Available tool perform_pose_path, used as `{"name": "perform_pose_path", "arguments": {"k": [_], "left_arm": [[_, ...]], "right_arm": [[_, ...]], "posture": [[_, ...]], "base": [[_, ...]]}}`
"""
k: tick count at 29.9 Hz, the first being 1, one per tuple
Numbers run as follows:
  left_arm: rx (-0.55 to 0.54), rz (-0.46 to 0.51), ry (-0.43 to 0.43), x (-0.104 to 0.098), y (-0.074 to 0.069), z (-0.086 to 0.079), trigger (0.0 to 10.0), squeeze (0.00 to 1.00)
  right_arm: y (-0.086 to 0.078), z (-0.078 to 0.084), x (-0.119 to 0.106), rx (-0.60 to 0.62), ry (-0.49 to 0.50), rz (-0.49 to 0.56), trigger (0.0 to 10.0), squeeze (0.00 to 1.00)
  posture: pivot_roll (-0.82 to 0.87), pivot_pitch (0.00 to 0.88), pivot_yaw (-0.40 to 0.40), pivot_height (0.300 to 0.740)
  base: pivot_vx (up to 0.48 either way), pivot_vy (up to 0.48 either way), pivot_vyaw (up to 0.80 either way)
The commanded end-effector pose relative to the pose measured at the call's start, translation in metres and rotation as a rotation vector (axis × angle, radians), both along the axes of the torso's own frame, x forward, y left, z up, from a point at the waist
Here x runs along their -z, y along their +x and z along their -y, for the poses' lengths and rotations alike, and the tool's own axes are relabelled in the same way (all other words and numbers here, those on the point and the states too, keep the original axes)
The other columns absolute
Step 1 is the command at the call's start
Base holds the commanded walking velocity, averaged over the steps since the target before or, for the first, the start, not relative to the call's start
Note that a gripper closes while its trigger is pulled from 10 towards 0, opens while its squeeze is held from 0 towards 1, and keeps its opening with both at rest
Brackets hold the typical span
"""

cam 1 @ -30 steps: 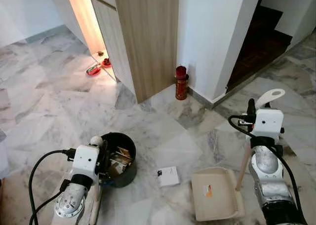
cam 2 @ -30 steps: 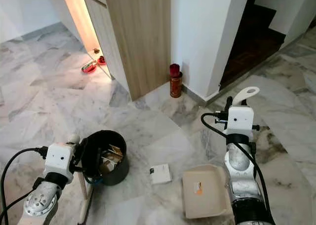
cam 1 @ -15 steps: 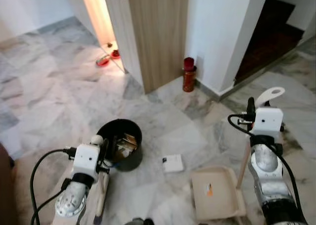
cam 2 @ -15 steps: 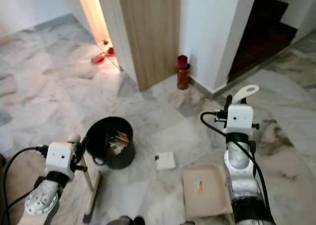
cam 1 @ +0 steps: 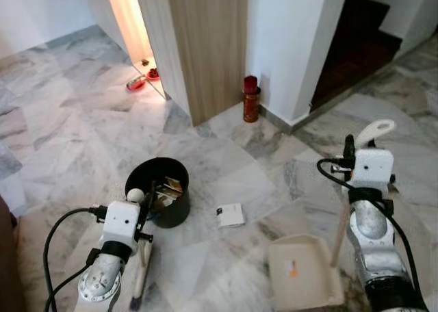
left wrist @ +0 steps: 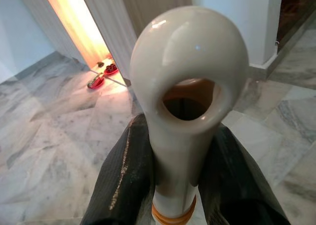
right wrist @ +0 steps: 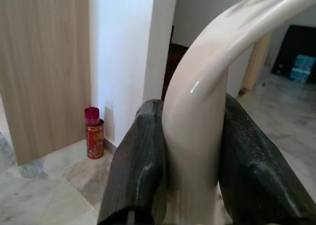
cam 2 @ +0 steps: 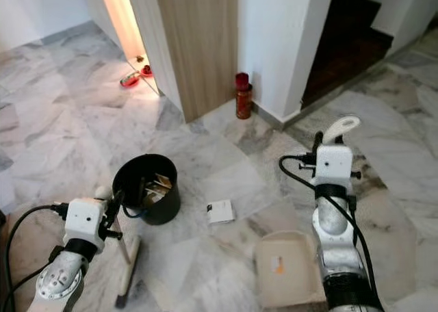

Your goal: Sweep floor

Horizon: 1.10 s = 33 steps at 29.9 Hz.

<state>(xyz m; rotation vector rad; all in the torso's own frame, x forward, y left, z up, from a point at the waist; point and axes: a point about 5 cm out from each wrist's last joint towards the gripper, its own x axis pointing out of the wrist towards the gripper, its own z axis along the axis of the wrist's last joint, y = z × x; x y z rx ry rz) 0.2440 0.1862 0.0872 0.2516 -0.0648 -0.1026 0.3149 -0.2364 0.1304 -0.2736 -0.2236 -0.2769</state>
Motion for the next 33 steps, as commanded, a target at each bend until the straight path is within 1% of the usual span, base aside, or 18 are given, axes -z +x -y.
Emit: {"name": "perform_pose_path", "arguments": {"k": [1, 9, 18, 29, 31, 33], "left_arm": [[-0.002, 0.016, 0.019, -0.004, 0.0, -0.003, 10.0, 0.0], [0.018, 0.022, 0.009, -0.005, 0.005, 0.001, 10.0, 0.0], [0.01, 0.035, -0.009, -0.006, 0.009, 0.005, 10.0, 0.0], [-0.002, 0.036, -0.004, -0.006, 0.009, 0.001, 10.0, 0.0], [-0.007, 0.042, -0.002, -0.007, 0.01, 0.001, 10.0, 0.0], [-0.009, 0.043, 0.005, -0.008, 0.011, 0.0, 10.0, 0.0]], "right_arm": [[0.003, -0.003, -0.007, -0.014, -0.009, 0.024, 10.0, 0.0], [0.004, -0.003, -0.006, -0.019, -0.005, 0.022, 10.0, 0.0], [0.005, 0.0, -0.01, -0.021, -0.023, 0.025, 10.0, 0.0], [0.006, -0.002, -0.009, -0.033, -0.01, 0.016, 10.0, 0.0], [0.006, -0.003, -0.01, -0.038, -0.007, 0.029, 10.0, 0.0], [0.006, -0.004, -0.01, -0.033, -0.016, 0.026, 10.0, 0.0]], "posture": [[0.06, 0.087, 0.076, 0.74], [0.06, 0.065, 0.072, 0.74], [0.06, 0.078, 0.057, 0.74], [0.06, 0.097, 0.057, 0.74], [0.06, 0.098, 0.057, 0.74], [0.06, 0.101, 0.059, 0.74]], "base": [[0.0, 0.0, -0.58], [0.0, 0.0, -0.8], [0.0, 0.0, -0.79], [0.0, 0.0, -0.75], [0.0, 0.0, -0.77], [0.0, 0.0, 0.0]]}}
